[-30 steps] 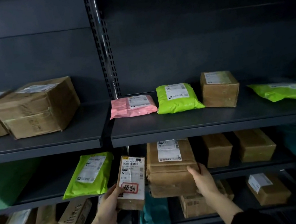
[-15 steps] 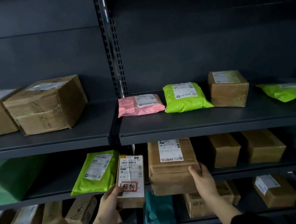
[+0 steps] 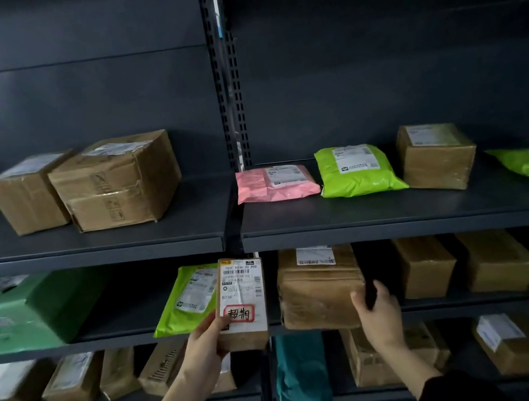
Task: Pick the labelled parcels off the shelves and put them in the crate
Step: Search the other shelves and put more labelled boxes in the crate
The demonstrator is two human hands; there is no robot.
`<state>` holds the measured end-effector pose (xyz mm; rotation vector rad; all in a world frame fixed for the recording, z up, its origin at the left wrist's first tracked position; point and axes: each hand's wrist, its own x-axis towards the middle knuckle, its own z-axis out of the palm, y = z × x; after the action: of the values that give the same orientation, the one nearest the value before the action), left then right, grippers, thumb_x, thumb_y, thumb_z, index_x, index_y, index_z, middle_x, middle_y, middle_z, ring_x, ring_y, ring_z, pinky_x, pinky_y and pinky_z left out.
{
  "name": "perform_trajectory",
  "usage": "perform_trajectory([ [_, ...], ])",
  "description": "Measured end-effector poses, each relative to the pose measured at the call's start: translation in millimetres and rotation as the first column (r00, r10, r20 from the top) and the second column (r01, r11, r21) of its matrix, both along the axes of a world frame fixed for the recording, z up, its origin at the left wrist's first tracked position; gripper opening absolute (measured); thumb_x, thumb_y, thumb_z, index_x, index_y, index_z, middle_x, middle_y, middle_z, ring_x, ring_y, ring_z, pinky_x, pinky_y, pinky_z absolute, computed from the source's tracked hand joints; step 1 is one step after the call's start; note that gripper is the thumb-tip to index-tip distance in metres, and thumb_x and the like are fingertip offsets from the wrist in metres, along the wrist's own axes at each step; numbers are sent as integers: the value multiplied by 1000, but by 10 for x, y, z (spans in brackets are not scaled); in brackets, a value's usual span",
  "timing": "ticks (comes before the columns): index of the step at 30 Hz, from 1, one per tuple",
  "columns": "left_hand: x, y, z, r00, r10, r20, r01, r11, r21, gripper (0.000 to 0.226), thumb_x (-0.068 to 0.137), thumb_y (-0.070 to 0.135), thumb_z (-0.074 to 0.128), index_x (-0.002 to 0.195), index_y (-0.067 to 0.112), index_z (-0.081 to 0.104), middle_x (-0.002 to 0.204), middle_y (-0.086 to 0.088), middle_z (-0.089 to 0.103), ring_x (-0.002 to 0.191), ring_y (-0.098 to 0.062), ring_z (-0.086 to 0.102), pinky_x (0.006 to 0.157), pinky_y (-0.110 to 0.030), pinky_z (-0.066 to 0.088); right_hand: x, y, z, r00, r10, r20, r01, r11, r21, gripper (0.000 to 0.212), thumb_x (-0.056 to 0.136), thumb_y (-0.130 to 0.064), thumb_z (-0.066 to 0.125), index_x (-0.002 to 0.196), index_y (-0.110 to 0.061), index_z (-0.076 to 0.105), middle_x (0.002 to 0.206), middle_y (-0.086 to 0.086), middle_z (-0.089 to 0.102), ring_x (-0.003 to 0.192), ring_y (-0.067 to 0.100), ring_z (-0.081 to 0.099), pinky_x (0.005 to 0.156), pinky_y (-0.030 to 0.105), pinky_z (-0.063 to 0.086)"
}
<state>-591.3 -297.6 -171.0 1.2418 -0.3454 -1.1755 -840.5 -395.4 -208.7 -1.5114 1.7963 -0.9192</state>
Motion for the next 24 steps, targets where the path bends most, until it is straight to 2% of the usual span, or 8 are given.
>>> perform_trajectory([
  [4, -91, 20, 28, 999, -28, 22, 28, 999, -18, 12, 90, 1, 53, 98, 5, 61, 77, -9, 74, 83, -26, 63, 80, -35, 49, -158, 201, 5, 992, 40, -124, -50, 996, -78, 59, 90, -30, 56, 139, -3, 37, 132, 23, 48, 122, 34, 46, 100, 40, 41],
  [8, -199, 80, 55, 998, -52, 38, 52, 998, -22, 14, 90, 2, 53, 103, 1, 58, 94, -16, 67, 86, -27, 63, 79, -35, 49, -335, 332, 38, 983, 69, -170, -84, 993, -83, 60, 91, -32, 54, 141, -7, 34, 139, 19, 42, 129, 32, 38, 103, 38, 36],
  [15, -426, 210, 168, 995, -22, 96, 28, 998, -60, 12, 90, 1, 54, 100, 1, 60, 93, -16, 68, 86, -27, 63, 84, -37, 48, -684, 392, 81, 986, 97, -138, -109, 990, -84, 59, 92, -32, 54, 141, -8, 33, 142, 16, 39, 133, 29, 34, 105, 39, 35],
  [18, -565, 281, 197, 992, 23, 128, -12, 996, -84, 15, 90, 3, 54, 104, 0, 59, 96, -17, 67, 88, -28, 63, 91, -40, 46, -896, 388, 71, 983, 124, -134, -136, 987, -86, 58, 92, -32, 53, 141, -7, 34, 143, 15, 38, 133, 29, 34, 107, 39, 34],
  [20, -712, 331, 203, 989, 31, 146, -17, 995, -97, 14, 90, 4, 54, 103, -1, 59, 95, -16, 68, 84, -25, 66, 85, -36, 52, -1048, 386, 56, 980, 151, -129, -163, 983, -88, 58, 92, -33, 52, 141, -8, 34, 143, 14, 39, 133, 28, 35, 107, 38, 34],
  [22, -951, 383, 210, 988, 38, 152, -23, 994, -103, 10, 90, 3, 53, 97, 0, 60, 88, -13, 71, 75, -21, 68, 66, -26, 59, -1236, 393, 45, 977, 185, -110, -194, 977, -84, 58, 92, -34, 52, 141, -9, 33, 144, 13, 38, 134, 26, 34, 107, 37, 34],
  [24, -1265, 414, 201, 985, 38, 165, -22, 995, -99, 9, 91, 2, 52, 93, 1, 60, 77, -8, 74, 71, -20, 68, 56, -21, 58, -1461, 386, 42, 972, 220, -84, -226, 972, -69, 59, 93, -34, 52, 142, -10, 32, 145, 12, 37, 135, 26, 33, 108, 36, 33],
])
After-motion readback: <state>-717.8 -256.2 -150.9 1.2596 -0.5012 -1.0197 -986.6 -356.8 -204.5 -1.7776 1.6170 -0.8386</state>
